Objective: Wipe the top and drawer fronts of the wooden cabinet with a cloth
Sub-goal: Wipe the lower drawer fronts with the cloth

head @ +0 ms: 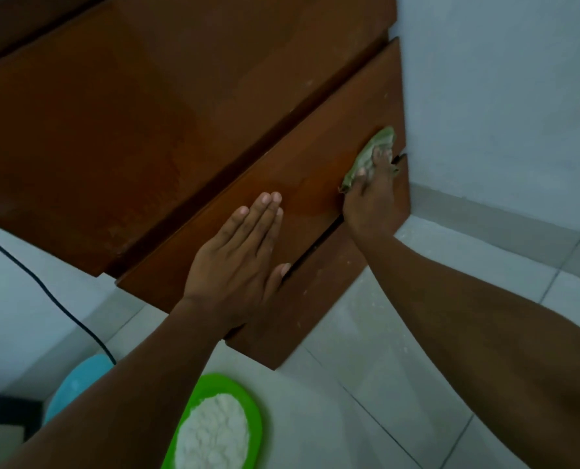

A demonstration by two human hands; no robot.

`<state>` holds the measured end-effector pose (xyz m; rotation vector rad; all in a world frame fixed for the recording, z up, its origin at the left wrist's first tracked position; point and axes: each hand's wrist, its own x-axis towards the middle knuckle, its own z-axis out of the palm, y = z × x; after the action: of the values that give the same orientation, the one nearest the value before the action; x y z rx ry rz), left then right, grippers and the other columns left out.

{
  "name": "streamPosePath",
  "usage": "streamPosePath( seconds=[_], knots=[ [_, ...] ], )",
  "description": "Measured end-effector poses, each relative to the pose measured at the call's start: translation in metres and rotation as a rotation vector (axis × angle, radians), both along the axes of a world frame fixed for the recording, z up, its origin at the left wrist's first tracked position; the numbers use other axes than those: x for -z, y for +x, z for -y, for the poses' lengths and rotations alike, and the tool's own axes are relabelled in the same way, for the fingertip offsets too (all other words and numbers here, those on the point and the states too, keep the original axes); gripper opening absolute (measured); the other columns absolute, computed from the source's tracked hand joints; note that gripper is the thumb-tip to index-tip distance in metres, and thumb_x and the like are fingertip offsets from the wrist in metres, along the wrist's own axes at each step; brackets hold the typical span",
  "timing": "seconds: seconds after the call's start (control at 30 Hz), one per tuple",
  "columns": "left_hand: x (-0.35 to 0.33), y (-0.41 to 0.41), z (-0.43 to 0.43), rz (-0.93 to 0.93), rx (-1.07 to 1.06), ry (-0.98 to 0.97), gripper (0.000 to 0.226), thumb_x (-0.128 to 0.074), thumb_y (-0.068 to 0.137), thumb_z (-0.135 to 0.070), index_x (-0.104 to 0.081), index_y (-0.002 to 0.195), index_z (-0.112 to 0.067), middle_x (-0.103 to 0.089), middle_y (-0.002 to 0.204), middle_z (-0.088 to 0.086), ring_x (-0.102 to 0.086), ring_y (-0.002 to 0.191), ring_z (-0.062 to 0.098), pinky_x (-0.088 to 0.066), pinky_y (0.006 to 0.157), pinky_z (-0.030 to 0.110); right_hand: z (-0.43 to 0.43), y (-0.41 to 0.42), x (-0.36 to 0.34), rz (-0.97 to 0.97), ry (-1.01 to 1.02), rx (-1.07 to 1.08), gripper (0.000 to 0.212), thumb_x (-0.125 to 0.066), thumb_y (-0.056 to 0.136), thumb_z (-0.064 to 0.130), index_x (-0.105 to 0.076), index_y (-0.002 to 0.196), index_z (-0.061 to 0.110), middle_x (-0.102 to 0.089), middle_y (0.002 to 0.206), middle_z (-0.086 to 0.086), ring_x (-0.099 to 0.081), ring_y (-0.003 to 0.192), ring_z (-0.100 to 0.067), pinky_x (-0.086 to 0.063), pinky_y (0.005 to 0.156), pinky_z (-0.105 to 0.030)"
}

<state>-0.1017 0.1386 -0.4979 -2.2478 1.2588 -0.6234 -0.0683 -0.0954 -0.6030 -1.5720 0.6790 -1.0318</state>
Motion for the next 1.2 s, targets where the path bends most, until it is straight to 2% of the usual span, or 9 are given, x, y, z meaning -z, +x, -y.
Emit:
streamPosePath(
  seconds=[0.1,0.2,0.3,0.37,0.47,0.6,0.83,1.0,1.2],
  knots=[
    [0.020,-0.007,-0.008,-0.087,-0.025,-0.013,0.077,-0.010,0.105,-0.055,-0.013,0.160,-0.001,-0.004,0.170,0.015,0.000,0.158,0.026,-0.002,0.127,0.039,-0.019,-0.013,-0.002,-0.027,0.075,0.059,0.044,-0.046,0.102,0.024,-0.050,0.145,0.019,-0.055,0.146,-0.002,-0.052,0.130,-0.016,-0.038,0.106,-0.018],
    [0.045,-0.022,-0.022,-0.172,-0.071,-0.060,0.077,-0.015,0.105,-0.055,-0.020,0.159,-0.001,-0.010,0.169,0.015,-0.005,0.158,0.026,-0.005,0.126,0.039,-0.046,-0.028,-0.005,-0.023,0.075,0.080,0.041,-0.050,0.098,0.026,-0.058,0.139,0.023,-0.064,0.135,-0.002,-0.060,0.118,-0.015,-0.045,0.106,-0.025],
    [0.068,-0.041,-0.037,-0.257,-0.148,-0.124,0.075,-0.016,0.105,-0.055,-0.018,0.159,-0.002,-0.009,0.169,0.013,-0.004,0.158,0.025,-0.003,0.126,0.038,-0.076,-0.047,-0.005,0.070,-0.003,0.073,0.035,-0.059,0.093,0.001,-0.065,0.128,0.002,-0.067,0.126,-0.018,-0.047,0.115,-0.012,-0.022,0.100,0.006],
    [0.083,-0.056,-0.043,-0.358,-0.225,-0.164,0.077,-0.010,0.104,-0.058,-0.007,0.160,-0.006,0.002,0.170,0.010,0.007,0.157,0.023,0.003,0.127,0.036,-0.090,-0.059,0.003,0.108,-0.082,0.039,0.034,-0.060,0.091,-0.008,-0.065,0.124,-0.006,-0.066,0.124,-0.019,-0.048,0.118,-0.007,-0.015,0.099,0.010],
    [0.107,-0.075,-0.046,-0.454,-0.327,-0.220,0.080,-0.002,0.100,-0.060,0.001,0.161,-0.009,0.010,0.170,0.009,0.015,0.156,0.022,0.005,0.126,0.037,-0.099,-0.073,0.023,0.065,-0.091,-0.086,0.036,-0.052,0.098,-0.001,-0.060,0.133,-0.001,-0.057,0.133,0.000,-0.035,0.125,0.018,-0.031,0.109,-0.005],
    [0.124,-0.084,-0.045,-0.482,-0.383,-0.325,0.082,-0.001,0.098,-0.062,0.001,0.161,-0.009,0.010,0.170,0.009,0.014,0.156,0.023,0.006,0.126,0.037,-0.103,-0.087,0.037,0.015,-0.155,-0.182,0.037,-0.047,0.102,0.006,-0.057,0.138,0.006,-0.061,0.137,-0.011,-0.057,0.126,-0.020,-0.047,0.106,-0.030],
    [0.146,-0.090,-0.033,-0.470,-0.441,-0.439,0.078,-0.011,0.102,-0.057,-0.002,0.162,-0.008,0.006,0.171,0.011,0.010,0.157,0.024,0.005,0.126,0.037,-0.100,-0.095,0.042,-0.022,-0.236,-0.262,0.037,-0.046,0.102,0.005,-0.057,0.137,0.004,-0.061,0.136,-0.014,-0.059,0.124,-0.025,-0.035,0.100,-0.003],
    [0.156,-0.096,-0.030,-0.450,-0.491,-0.537,0.079,-0.014,0.102,-0.057,-0.005,0.162,-0.007,-0.006,0.171,0.013,-0.002,0.158,0.026,0.003,0.124,0.035,-0.089,-0.098,0.051,-0.024,-0.234,-0.292,0.037,-0.047,0.103,0.008,-0.056,0.138,0.009,-0.063,0.135,-0.013,-0.062,0.119,-0.026,-0.052,0.100,-0.036],
    [0.147,-0.093,-0.019,-0.468,-0.561,-0.651,0.081,-0.012,0.100,-0.059,0.006,0.161,-0.010,-0.019,0.168,0.016,-0.016,0.156,0.031,-0.005,0.126,0.039,-0.090,-0.096,0.055,-0.066,-0.229,-0.333,0.038,-0.046,0.103,0.010,-0.055,0.140,0.010,-0.063,0.135,-0.012,-0.062,0.119,-0.024,-0.053,0.100,-0.038]
  ],
)
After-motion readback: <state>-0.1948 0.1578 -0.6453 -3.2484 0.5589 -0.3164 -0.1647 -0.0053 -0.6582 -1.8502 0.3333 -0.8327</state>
